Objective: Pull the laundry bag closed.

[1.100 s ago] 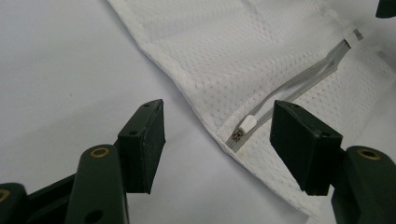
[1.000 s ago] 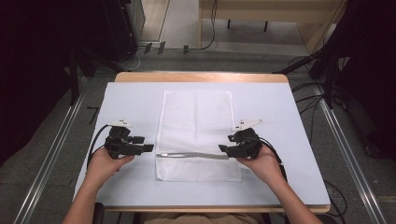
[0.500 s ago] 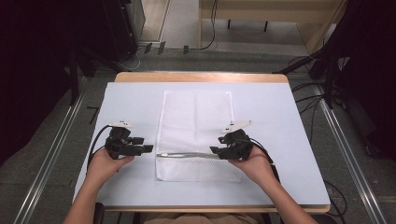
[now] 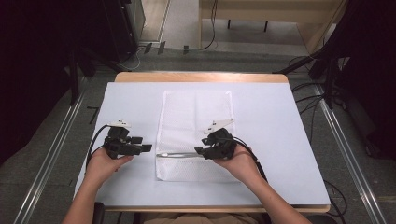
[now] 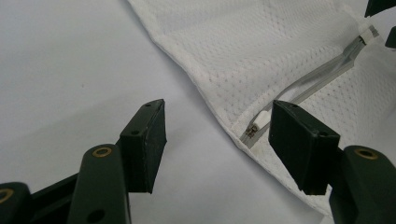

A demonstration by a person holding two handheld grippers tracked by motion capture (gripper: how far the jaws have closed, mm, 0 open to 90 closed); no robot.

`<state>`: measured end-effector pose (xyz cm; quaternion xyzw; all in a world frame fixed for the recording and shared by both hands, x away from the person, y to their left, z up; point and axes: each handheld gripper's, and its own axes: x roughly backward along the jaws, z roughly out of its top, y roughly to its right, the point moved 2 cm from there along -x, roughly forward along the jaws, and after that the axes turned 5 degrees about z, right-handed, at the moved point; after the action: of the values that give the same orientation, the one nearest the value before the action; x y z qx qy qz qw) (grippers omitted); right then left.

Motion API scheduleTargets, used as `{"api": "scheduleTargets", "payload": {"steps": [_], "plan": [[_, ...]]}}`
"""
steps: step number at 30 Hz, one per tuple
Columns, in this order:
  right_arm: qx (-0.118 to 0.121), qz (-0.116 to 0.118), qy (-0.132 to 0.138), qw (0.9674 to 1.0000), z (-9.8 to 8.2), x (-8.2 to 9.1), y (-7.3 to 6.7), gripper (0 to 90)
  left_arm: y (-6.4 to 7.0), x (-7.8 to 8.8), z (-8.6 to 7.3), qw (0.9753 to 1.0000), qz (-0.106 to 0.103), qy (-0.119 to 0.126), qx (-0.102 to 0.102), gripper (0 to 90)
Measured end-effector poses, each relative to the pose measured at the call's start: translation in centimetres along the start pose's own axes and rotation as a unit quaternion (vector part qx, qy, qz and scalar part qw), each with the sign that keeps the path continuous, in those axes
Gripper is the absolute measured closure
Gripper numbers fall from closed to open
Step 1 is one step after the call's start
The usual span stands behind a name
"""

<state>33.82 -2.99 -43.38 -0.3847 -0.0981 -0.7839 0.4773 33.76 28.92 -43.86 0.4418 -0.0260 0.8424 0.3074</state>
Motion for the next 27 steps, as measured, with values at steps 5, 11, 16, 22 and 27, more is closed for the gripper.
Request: {"api": "scheduleTargets", "payload": {"steps": [5, 11, 16, 22, 27], "plan": [[0.008, 0.002, -0.003, 1.0, 0.6, -1.0, -0.3, 52.7, -0.1, 0.0, 0.0, 1.0, -0.001, -0.001, 0.002, 37.2], [0.009, 0.011, -0.008, 0.9999, 1.3, -2.2, -0.4, 51.0, -0.1, 0.0, -0.1, 1.0, -0.001, -0.002, 0.001, 37.1], [0.017, 0.019, -0.009, 0.9996, 1.8, -3.2, -1.0, 53.4, -0.3, 0.1, -0.1, 1.0, 0.001, -0.001, 0.003, 37.1], [0.027, 0.024, -0.006, 0.9993, 2.3, -4.6, -1.5, 55.0, -0.5, 0.0, -0.2, 1.0, 0.007, -0.003, 0.005, 37.1], [0.025, 0.036, -0.005, 0.999, 2.6, -5.4, -2.2, 58.7, -0.7, 0.0, -0.3, 0.9999, 0.008, -0.006, 0.005, 37.1]]}}
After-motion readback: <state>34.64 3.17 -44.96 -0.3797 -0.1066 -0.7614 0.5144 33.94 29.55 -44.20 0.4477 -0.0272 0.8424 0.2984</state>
